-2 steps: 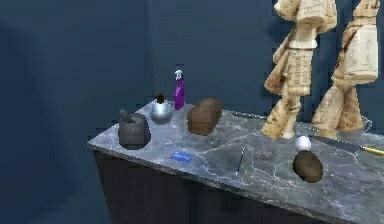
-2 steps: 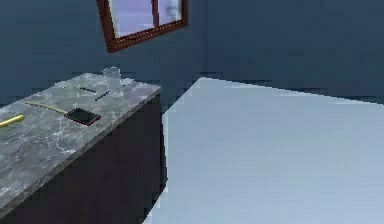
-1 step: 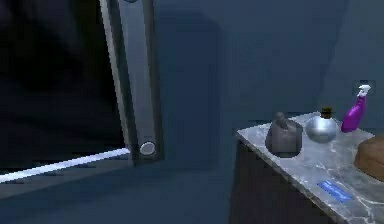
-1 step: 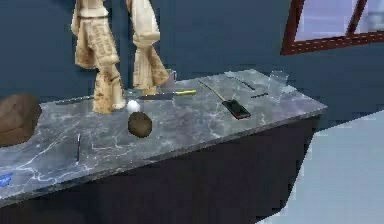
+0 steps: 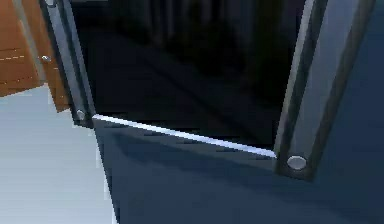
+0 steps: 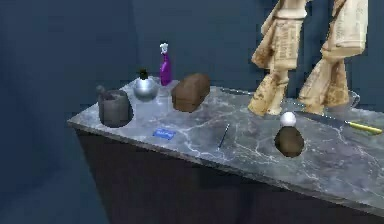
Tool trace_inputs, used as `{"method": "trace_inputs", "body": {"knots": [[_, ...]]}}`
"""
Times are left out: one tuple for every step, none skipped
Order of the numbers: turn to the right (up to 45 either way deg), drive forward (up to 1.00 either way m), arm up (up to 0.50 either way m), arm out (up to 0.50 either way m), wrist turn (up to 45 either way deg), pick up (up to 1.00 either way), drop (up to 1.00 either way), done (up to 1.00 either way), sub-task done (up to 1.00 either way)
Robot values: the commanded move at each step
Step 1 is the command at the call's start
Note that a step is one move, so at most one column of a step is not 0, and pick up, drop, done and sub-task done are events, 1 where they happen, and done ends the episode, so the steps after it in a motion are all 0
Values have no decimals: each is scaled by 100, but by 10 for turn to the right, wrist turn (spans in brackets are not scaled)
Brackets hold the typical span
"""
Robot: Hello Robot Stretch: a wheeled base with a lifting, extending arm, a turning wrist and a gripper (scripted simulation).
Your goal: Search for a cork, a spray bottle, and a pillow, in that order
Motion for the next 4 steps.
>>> {"method": "trace_inputs", "body": {"knots": [[-450,0,0,0,0,0,0,0,0],[-180,0,0,0,0,0,0,0,0],[0,100,0,0,0,0,0,0,0],[0,100,0,0,0,0,0,0,0]]}}
